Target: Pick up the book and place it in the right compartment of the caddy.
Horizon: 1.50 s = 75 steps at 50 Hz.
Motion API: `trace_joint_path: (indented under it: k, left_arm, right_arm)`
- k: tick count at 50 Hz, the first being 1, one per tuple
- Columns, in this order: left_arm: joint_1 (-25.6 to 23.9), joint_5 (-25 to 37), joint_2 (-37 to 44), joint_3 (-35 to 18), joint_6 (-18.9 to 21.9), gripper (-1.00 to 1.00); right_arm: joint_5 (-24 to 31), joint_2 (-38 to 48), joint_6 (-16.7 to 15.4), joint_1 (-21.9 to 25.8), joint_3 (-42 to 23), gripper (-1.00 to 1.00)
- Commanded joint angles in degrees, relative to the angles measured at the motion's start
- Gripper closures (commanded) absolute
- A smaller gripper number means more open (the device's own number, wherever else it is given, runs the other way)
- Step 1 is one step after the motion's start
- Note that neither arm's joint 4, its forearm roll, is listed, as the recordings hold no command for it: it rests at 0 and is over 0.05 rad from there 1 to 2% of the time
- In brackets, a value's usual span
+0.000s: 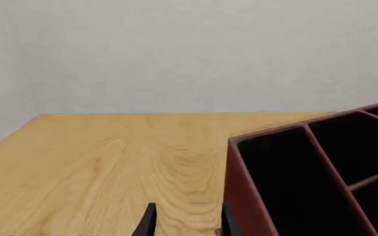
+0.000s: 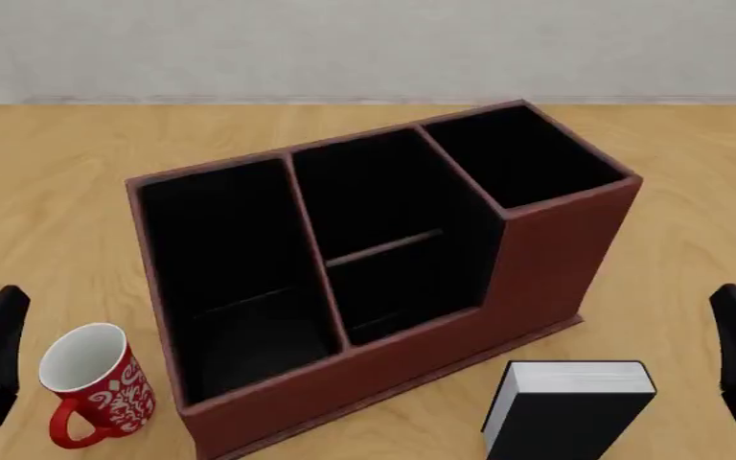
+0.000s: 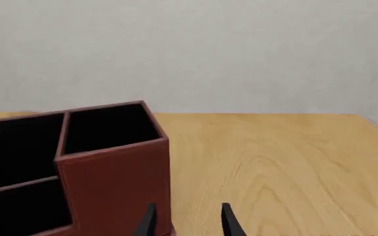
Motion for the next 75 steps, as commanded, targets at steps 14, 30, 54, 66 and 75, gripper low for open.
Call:
trace_joint_path:
  k: [14, 30, 54, 66, 75]
  left_arm:
    - [1.0, -0.1, 0.3, -0.1, 0.0, -1.00]
    - [1.0, -0.2, 0.5, -0.1, 0.0, -1.00]
    - [1.0, -0.1, 0.4, -0.1, 0.0, -1.00]
    - [1.0, -0.2, 0.5, -0.1, 0.0, -1.00]
    - [1.0, -0.4, 0.9, -0.2, 0.0, -1.00]
  right_arm:
    - [4.1, 0.1, -2.3, 0.4, -3.4, -1.00]
    - [14.7, 1.3, -9.2, 5.7, -11.9, -1.00]
    - [22.7, 9.5, -13.1, 9.9, -22.2, -1.00]
    - [31.8, 12.6, -19.5, 13.7, -29.2, -1.00]
    - [36.8, 15.9, -24.3, 14.9, -33.6, -1.00]
